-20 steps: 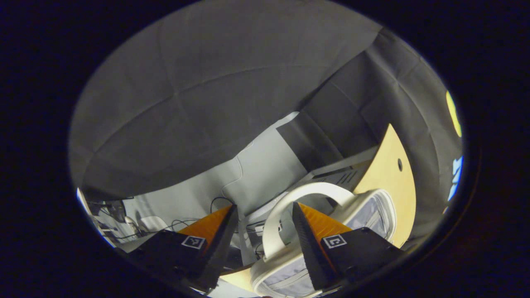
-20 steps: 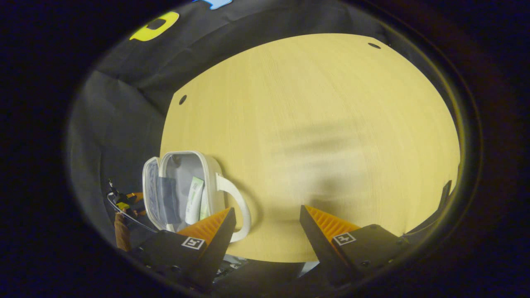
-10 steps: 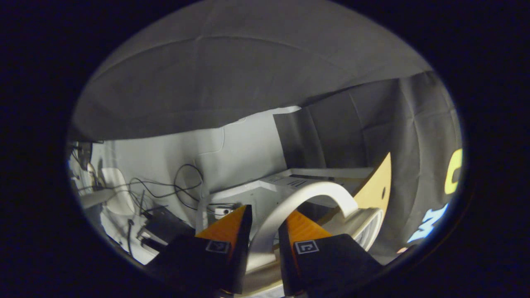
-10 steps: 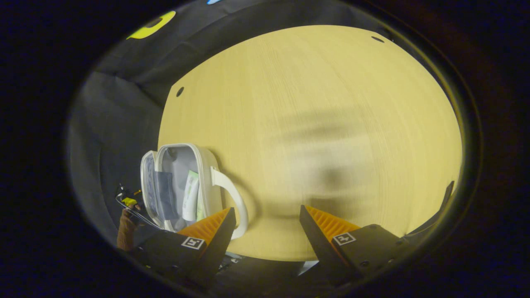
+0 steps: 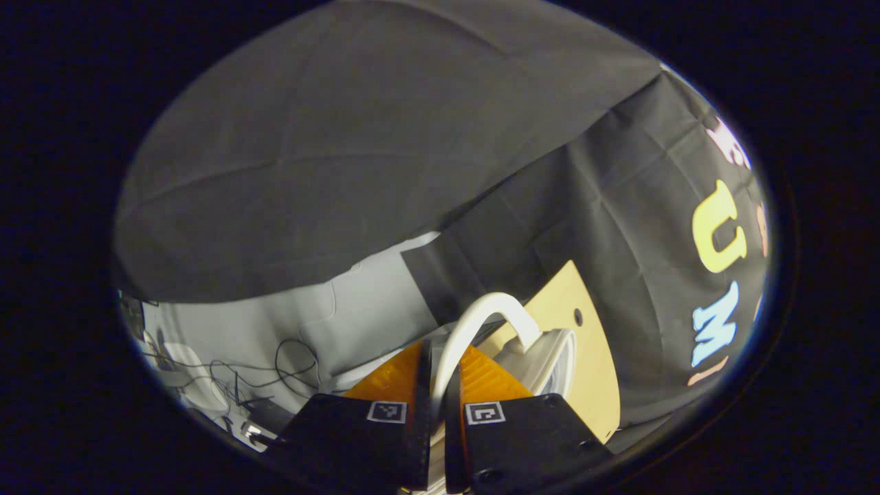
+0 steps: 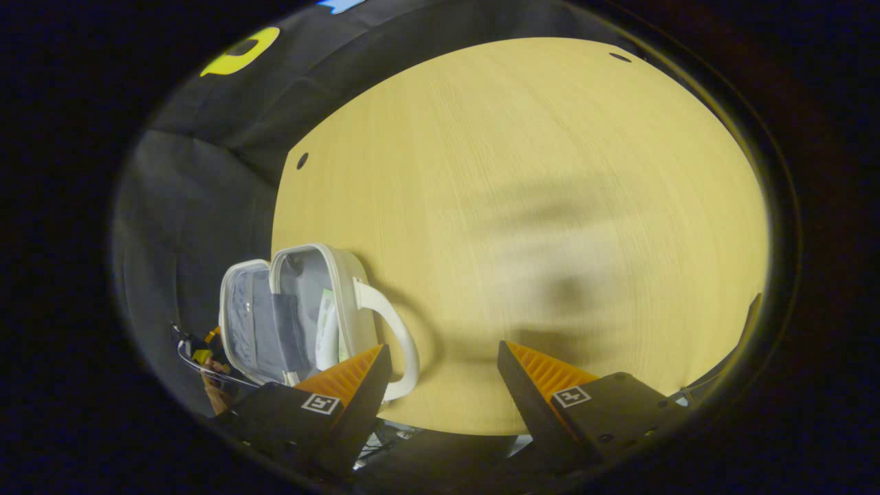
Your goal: First open the suitcase, pack the skin care products into it, and then close the suitcase.
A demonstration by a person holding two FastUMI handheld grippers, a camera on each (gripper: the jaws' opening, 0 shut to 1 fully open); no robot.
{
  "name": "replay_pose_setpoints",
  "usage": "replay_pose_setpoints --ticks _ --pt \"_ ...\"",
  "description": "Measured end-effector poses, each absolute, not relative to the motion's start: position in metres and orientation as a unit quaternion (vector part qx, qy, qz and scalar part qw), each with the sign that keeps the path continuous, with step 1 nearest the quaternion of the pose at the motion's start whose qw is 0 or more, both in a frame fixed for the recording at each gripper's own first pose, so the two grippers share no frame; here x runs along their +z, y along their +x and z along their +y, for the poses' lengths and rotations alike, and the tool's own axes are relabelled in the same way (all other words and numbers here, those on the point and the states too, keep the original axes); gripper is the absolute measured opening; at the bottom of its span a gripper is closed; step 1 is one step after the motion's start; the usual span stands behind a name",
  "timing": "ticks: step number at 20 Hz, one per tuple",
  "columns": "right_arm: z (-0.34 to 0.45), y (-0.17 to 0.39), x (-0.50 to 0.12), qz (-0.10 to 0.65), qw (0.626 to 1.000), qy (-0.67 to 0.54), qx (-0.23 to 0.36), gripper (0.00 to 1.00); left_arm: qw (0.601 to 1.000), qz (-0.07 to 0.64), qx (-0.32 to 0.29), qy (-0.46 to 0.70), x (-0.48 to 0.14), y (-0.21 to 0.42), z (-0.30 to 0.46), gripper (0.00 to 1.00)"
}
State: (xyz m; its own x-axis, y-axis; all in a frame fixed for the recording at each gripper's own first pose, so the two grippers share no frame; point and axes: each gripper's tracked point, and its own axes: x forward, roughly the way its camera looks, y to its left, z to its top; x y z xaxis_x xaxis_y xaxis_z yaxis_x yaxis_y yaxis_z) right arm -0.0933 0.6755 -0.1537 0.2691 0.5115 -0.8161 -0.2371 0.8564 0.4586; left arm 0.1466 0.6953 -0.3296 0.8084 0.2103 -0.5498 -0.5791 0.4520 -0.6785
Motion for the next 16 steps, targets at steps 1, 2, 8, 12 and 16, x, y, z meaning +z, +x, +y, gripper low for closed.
replay_pose_setpoints --ticks 1,2,8,12,16 --pt "0.677 -0.098 -0.155 0.557 0.784 0.121 0.244 0.95 0.837 0.188 0.236 -0.457 -0.309 0.142 0.685 0.17" --pt "0.678 -0.1 -0.154 0.557 0.783 0.12 0.25 0.95 0.844 0.179 0.231 -0.449 -0.29 0.137 0.67 0.17" --pt "0.684 -0.1 -0.156 0.547 0.783 0.139 0.261 0.95 0.884 0.162 0.228 -0.375 -0.206 0.103 0.583 0.17" --pt "0.687 -0.103 -0.158 0.548 0.778 0.158 0.262 0.95 0.915 0.167 0.213 -0.299 -0.171 0.096 0.513 0.16" --pt "0.683 -0.102 -0.156 0.546 0.775 0.169 0.268 0.95 0.944 0.18 0.199 -0.191 -0.148 0.108 0.44 0.16"
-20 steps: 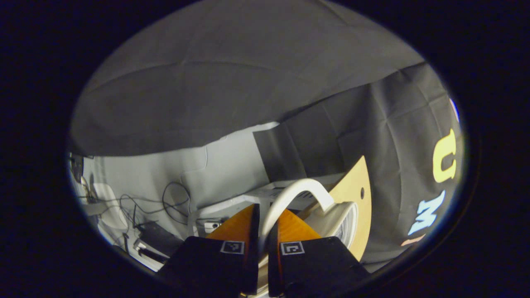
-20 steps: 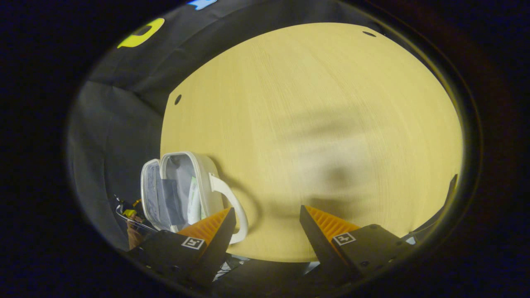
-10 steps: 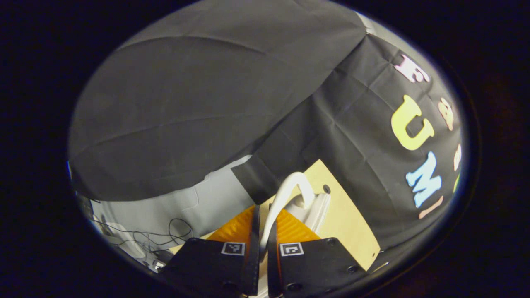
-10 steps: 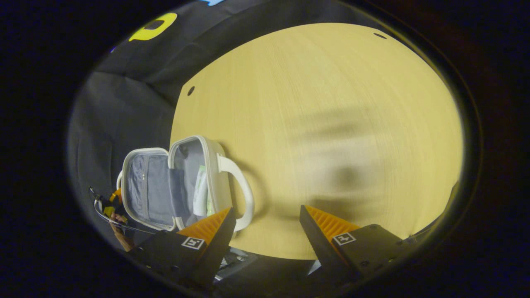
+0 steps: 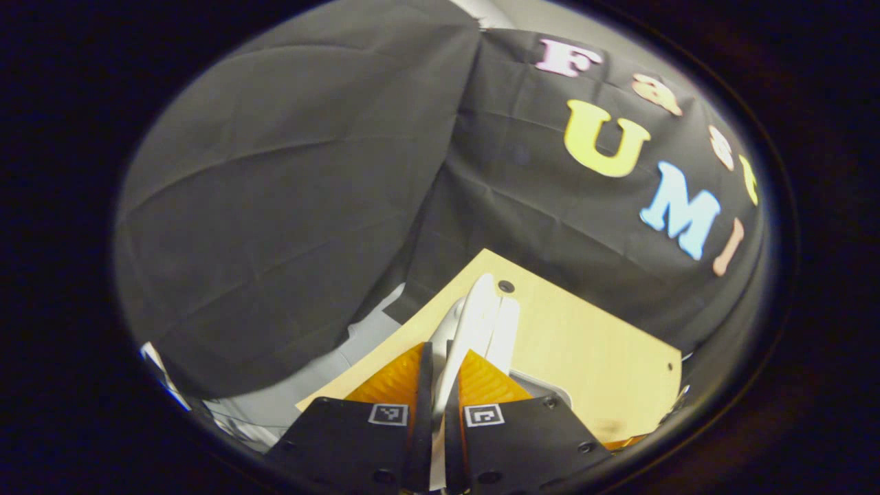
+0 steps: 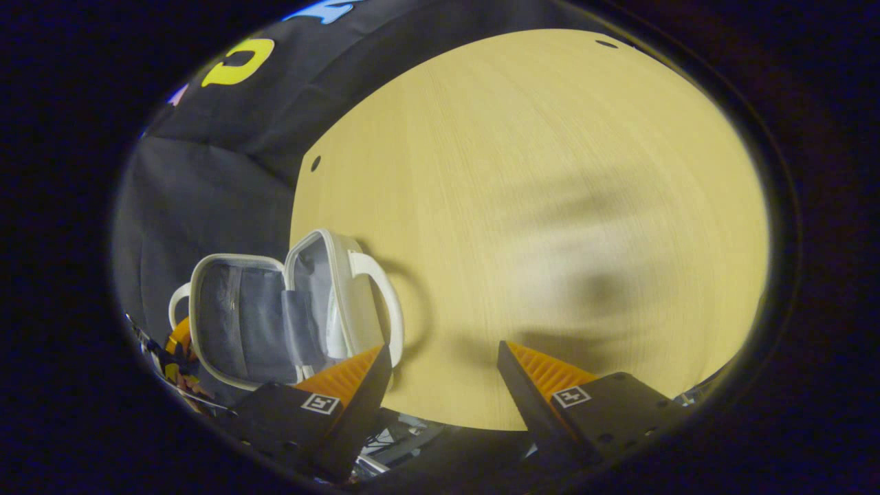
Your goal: First open the suitcase, pack the skin care products into it, and then close the suitcase.
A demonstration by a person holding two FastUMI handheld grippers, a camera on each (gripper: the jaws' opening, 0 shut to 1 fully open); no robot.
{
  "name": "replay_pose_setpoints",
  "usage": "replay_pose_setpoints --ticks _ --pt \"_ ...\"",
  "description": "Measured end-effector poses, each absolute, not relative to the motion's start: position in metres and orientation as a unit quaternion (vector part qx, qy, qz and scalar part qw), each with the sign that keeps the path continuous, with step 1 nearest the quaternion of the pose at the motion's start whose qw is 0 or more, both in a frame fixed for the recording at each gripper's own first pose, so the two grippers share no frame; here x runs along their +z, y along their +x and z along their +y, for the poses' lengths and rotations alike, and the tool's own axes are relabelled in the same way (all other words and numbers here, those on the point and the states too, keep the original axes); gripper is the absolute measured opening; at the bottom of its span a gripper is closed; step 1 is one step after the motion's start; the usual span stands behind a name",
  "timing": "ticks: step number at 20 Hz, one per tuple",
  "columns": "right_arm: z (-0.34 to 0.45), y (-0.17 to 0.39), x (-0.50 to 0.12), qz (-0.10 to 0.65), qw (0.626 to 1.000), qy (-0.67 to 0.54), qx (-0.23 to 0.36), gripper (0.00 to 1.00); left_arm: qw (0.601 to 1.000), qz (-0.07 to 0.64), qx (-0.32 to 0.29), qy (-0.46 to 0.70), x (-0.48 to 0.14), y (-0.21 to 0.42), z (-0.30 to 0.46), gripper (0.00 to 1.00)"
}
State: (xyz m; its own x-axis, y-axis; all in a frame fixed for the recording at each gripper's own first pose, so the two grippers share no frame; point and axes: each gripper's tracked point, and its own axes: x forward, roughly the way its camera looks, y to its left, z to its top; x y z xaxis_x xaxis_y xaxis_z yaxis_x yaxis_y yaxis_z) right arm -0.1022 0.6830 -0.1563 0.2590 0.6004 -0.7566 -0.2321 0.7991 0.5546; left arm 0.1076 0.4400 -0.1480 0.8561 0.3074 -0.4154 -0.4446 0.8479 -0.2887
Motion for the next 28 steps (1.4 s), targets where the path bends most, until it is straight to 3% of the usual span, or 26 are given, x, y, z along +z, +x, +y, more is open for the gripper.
replay_pose_setpoints --ticks 6,9,15,20,23,24,26,27,28 --pt "0.67 -0.088 -0.151 0.533 0.783 0.203 0.25 0.95 0.969 0.192 0.09 -0.126 -0.15 0.144 0.287 0.16" --pt "0.663 -0.081 -0.149 0.526 0.785 0.222 0.24 0.95 0.963 0.229 0.038 -0.137 -0.185 0.157 0.215 0.16" --pt "0.657 -0.074 -0.147 0.518 0.786 0.256 0.221 0.95 0.943 0.33 -0.022 -0.035 -0.285 0.157 0.118 0.16" --pt "0.655 -0.069 -0.143 0.507 0.787 0.277 0.215 0.95 0.913 0.404 -0.047 0.044 -0.367 0.116 0.099 0.17" --pt "0.654 -0.067 -0.144 0.502 0.79 0.283 0.209 0.95 0.921 0.38 -0.034 0.075 -0.358 0.112 0.101 0.17" --pt "0.655 -0.067 -0.144 0.501 0.79 0.286 0.206 0.95 0.924 0.377 -0.033 0.062 -0.368 0.107 0.106 0.19" --pt "0.656 -0.065 -0.142 0.499 0.789 0.294 0.204 0.95 0.932 0.362 -0.033 -0.007 -0.351 0.107 0.085 0.46" --pt "0.652 -0.064 -0.14 0.496 0.79 0.296 0.204 0.95 0.936 0.35 -0.019 -0.036 -0.337 0.111 0.083 0.75" --pt "0.648 -0.062 -0.138 0.492 0.796 0.291 0.201 0.95 0.939 0.339 -0.008 -0.055 -0.325 0.115 0.085 0.83"
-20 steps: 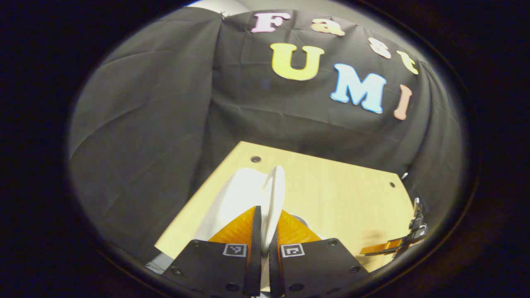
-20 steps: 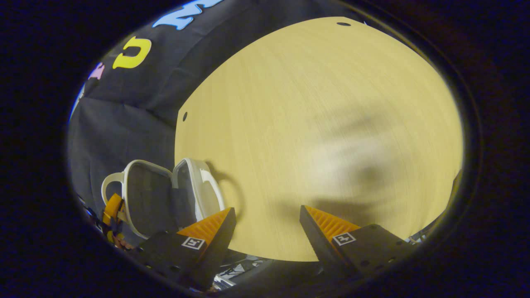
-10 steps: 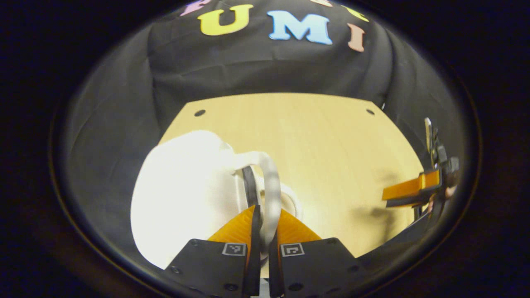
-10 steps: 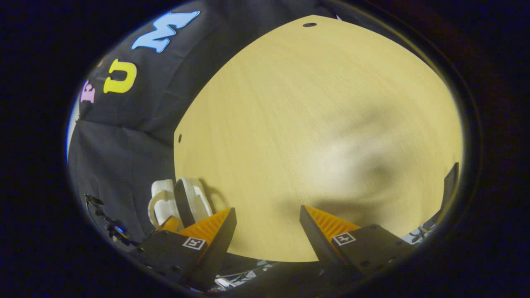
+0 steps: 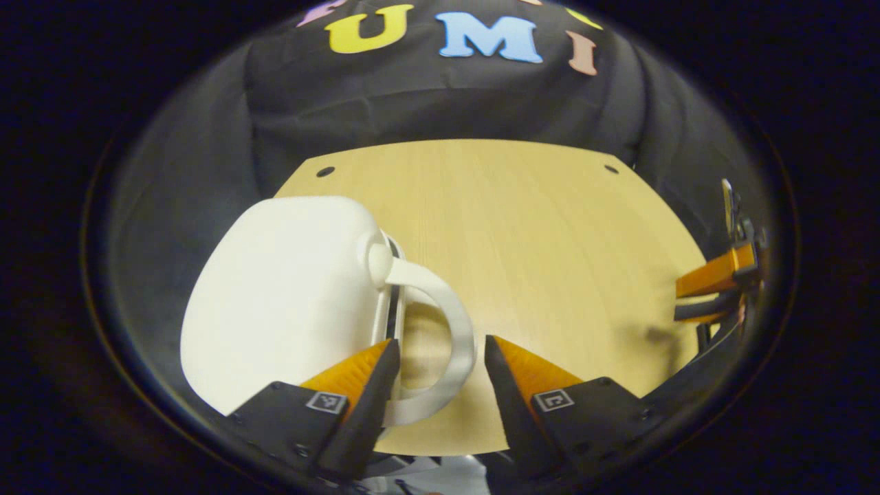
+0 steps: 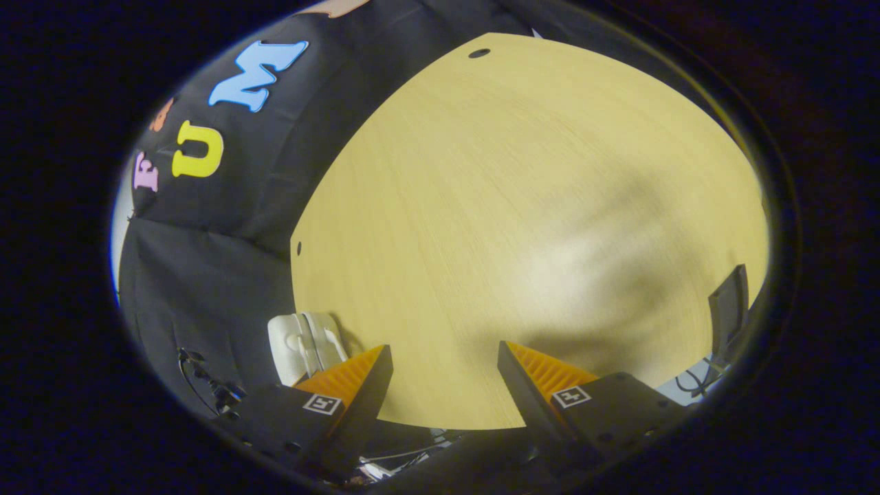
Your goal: First open the suitcase, pack the skin care products into it, and then close the suitcase.
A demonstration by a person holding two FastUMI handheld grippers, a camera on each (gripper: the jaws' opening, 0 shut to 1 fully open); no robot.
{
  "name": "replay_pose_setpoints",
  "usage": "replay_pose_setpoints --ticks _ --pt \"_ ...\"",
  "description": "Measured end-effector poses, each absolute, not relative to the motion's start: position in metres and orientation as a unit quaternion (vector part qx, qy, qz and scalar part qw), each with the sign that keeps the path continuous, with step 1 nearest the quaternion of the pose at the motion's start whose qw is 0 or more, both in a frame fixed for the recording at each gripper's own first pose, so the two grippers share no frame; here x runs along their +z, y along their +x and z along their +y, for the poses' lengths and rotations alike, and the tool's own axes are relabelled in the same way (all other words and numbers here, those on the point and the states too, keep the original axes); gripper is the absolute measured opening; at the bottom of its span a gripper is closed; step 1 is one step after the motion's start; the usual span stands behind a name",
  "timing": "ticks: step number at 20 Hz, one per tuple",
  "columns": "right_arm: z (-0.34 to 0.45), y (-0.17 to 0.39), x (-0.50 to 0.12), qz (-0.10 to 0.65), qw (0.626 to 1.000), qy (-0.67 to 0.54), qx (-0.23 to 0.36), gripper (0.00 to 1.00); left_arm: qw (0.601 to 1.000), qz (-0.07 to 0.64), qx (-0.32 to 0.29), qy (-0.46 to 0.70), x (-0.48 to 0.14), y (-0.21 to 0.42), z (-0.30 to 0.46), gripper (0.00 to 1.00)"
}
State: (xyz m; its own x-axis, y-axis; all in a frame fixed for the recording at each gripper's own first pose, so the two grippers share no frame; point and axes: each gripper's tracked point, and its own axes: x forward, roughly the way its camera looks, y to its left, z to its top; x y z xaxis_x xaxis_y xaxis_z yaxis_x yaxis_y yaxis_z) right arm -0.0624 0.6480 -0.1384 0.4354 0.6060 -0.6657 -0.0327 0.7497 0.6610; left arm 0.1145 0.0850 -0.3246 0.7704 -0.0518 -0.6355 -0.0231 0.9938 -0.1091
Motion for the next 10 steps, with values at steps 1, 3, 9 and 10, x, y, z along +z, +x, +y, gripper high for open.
replay_pose_setpoints --ticks 1,3,9,10 --pt "0.643 -0.063 -0.137 0.483 0.807 0.276 0.196 0.95 0.944 0.322 -0.001 -0.076 -0.305 0.119 0.083 0.96" --pt "0.62 -0.048 -0.124 0.451 0.841 0.226 0.194 0.95 0.955 0.278 0.009 -0.101 -0.253 0.129 0.07 0.95" --pt "0.572 0.038 0.052 0.162 0.957 0.104 0.217 0.95 0.998 0.018 0.019 -0.048 -0.031 0.157 0.025 0.94" --pt "0.566 0.045 0.087 0.098 0.967 0.085 0.221 0.94 0.997 -0.053 0.034 -0.053 0.005 0.152 0.016 0.93"
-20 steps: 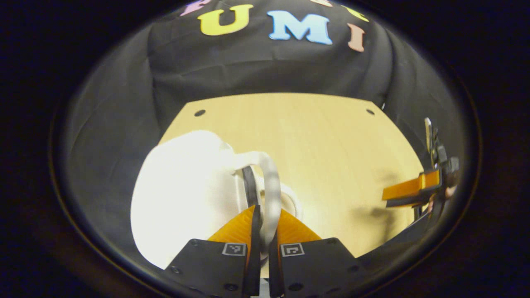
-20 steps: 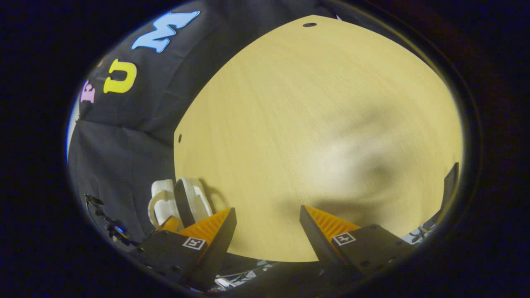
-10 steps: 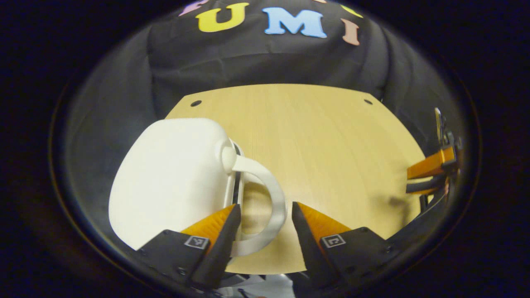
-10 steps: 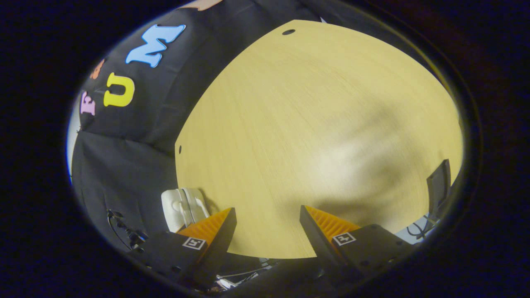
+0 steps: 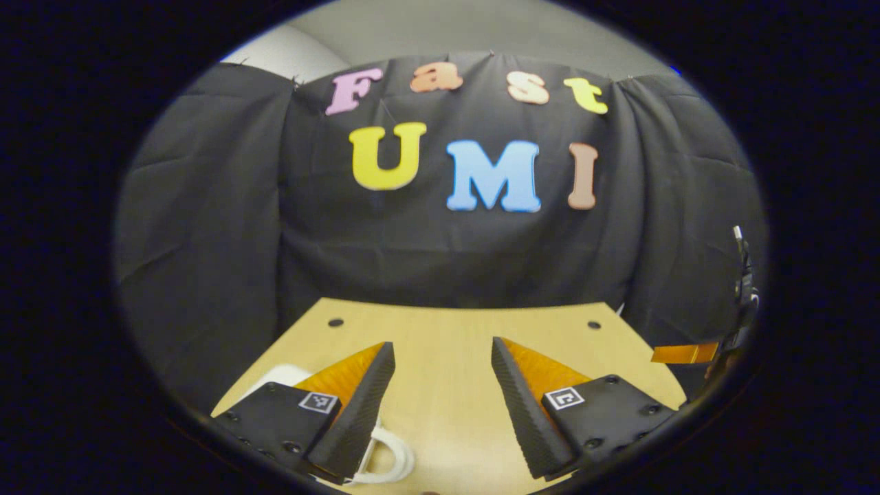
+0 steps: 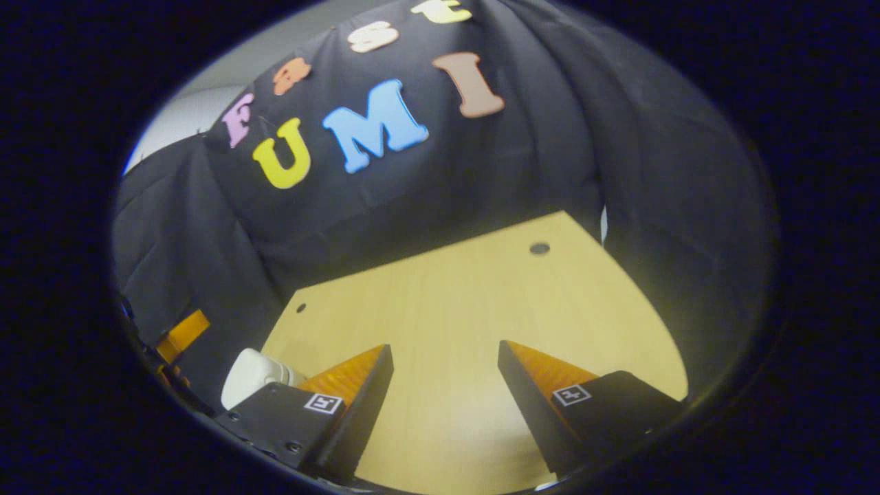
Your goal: First open the suitcase, pack the skin care products into it, and then close the suitcase.
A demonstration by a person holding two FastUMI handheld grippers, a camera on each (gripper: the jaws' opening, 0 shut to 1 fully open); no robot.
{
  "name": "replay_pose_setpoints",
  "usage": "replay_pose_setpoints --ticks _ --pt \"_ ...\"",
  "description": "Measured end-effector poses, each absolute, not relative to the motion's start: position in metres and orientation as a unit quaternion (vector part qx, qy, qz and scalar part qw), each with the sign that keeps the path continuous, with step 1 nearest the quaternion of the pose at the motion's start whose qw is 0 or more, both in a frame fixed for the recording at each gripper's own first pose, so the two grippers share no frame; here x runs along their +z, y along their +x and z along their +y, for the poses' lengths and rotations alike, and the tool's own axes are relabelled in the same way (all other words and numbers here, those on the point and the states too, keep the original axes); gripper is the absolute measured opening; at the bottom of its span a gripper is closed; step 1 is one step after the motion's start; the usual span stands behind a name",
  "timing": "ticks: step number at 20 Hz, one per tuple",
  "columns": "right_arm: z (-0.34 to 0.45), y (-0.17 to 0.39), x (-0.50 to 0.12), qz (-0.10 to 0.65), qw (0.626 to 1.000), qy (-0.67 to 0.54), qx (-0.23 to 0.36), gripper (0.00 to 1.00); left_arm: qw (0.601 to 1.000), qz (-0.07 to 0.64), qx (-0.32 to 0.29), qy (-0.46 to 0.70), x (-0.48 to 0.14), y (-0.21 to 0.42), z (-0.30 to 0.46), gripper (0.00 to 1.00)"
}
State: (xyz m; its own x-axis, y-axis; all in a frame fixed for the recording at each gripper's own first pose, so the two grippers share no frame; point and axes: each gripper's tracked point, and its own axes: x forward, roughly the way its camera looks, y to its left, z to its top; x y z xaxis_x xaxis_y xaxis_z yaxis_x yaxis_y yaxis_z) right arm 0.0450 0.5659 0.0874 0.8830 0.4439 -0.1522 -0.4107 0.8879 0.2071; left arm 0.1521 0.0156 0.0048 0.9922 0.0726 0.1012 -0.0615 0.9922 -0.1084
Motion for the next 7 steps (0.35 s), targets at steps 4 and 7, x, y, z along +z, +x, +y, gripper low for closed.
replay_pose_setpoints --ticks 4,7 --pt "0.546 0.037 0.213 -0.188 0.952 0.023 0.241 0.95 0.966 -0.234 0.054 -0.097 0.073 0.134 -0.034 0.94" --pt "0.537 0.021 0.258 -0.359 0.907 -0.078 0.205 0.94 0.962 -0.219 0.108 -0.124 0.041 0.128 -0.056 0.94"
